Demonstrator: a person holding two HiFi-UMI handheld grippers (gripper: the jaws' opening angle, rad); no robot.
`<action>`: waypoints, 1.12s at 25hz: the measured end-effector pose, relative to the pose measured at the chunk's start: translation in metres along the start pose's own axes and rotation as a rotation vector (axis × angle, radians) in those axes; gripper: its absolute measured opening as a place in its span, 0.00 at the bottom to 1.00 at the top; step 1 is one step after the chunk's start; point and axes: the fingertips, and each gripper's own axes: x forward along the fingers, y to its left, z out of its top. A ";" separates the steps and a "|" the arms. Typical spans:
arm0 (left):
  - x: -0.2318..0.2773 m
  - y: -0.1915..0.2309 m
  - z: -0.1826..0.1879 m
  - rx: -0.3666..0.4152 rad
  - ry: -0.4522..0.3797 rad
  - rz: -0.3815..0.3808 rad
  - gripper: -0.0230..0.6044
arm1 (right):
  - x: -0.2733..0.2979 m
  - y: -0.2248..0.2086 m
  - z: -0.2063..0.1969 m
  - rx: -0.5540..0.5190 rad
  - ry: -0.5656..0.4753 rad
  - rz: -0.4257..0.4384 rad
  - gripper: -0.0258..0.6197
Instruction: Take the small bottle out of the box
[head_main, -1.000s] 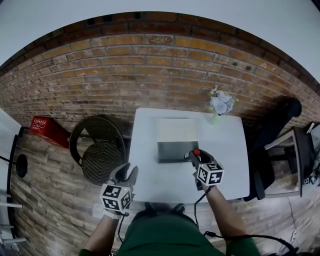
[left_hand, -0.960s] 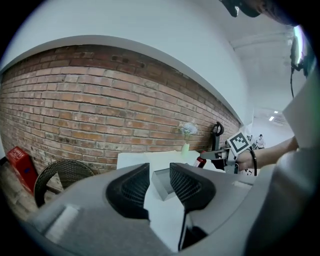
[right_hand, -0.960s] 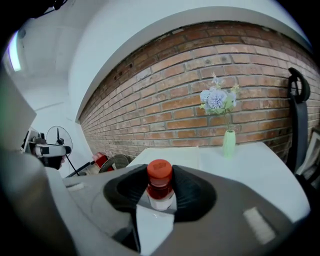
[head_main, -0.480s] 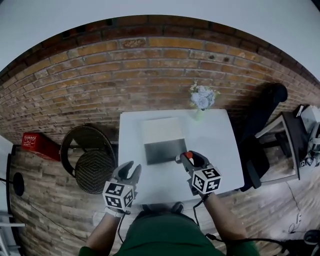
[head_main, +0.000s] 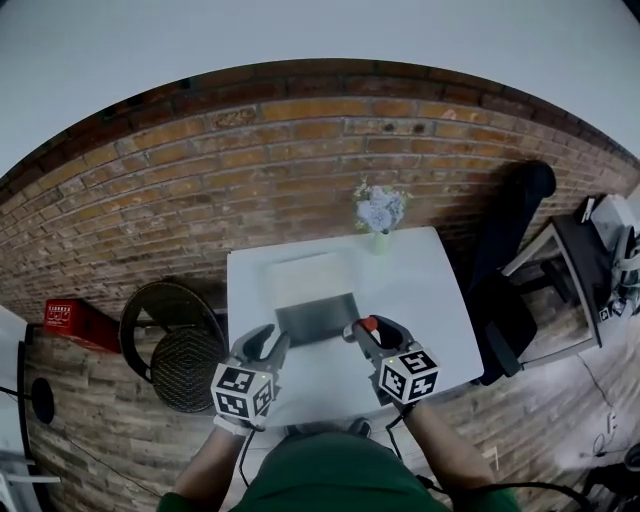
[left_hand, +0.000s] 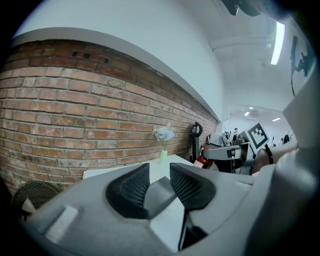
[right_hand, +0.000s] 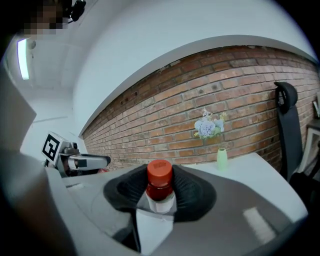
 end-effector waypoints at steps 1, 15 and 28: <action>0.003 -0.003 0.006 0.009 -0.007 -0.007 0.25 | -0.002 -0.001 0.005 0.008 -0.014 -0.001 0.27; 0.016 -0.041 0.063 0.088 -0.079 -0.048 0.25 | -0.041 -0.007 0.085 0.022 -0.221 0.029 0.27; 0.013 -0.044 0.056 0.026 -0.084 -0.054 0.25 | -0.052 -0.001 0.108 0.121 -0.292 0.066 0.27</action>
